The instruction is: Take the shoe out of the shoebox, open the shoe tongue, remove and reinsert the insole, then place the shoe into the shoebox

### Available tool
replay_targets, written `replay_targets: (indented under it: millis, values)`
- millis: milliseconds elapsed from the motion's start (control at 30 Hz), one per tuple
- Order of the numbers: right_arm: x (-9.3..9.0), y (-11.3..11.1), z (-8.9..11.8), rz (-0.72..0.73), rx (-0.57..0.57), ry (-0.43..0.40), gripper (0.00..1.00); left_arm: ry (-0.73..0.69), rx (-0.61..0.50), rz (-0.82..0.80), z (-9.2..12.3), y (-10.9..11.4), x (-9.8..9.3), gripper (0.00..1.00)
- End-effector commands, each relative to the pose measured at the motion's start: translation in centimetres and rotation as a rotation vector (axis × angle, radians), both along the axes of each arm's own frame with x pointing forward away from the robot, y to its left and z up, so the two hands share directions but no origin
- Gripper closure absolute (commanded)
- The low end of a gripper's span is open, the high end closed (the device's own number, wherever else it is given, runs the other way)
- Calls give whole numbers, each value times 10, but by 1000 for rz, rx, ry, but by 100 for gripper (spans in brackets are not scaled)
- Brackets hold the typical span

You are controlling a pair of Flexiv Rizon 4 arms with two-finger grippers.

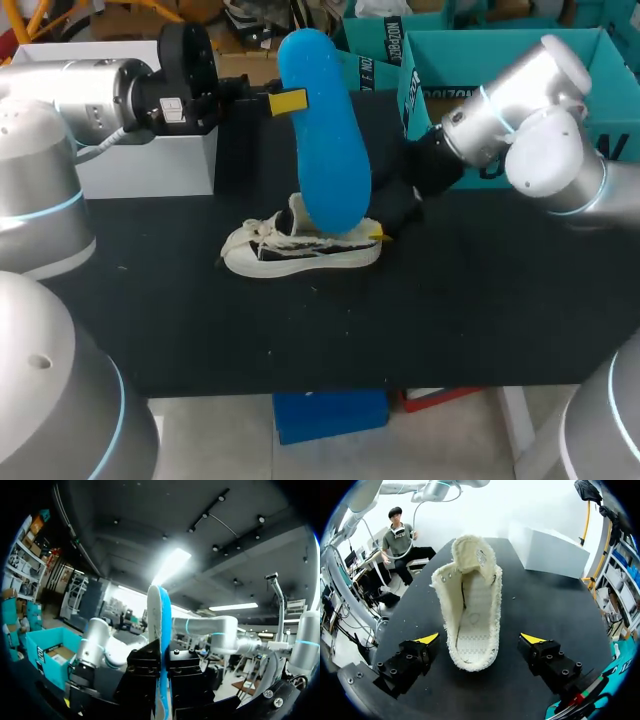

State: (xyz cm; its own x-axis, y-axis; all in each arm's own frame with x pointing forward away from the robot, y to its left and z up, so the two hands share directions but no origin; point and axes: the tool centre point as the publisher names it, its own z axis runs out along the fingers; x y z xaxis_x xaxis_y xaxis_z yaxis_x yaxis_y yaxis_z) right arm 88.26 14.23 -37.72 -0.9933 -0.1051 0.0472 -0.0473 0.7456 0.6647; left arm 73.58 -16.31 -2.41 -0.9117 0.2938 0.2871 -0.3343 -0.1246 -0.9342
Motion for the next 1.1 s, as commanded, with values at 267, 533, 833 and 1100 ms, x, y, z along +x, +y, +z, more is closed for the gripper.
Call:
replay_targets:
  millis: [267, 533, 833, 1100]
  values:
    - [5, 13, 38, 28, -480, 9, 0, -1, -1, 3, -1, -1, -1, 100]
    - [-1, 25, 50, -21, -566, -74, 0, -1, -1, 3, -1, -1, -1, 100]
    - [-6, 30, 52, -18, -588, -76, 0, -1, -1, 3, -1, -1, -1, 100]
    - [-6, 35, 51, -22, -608, -89, 0, -1, -1, 3, -1, -1, -1, 100]
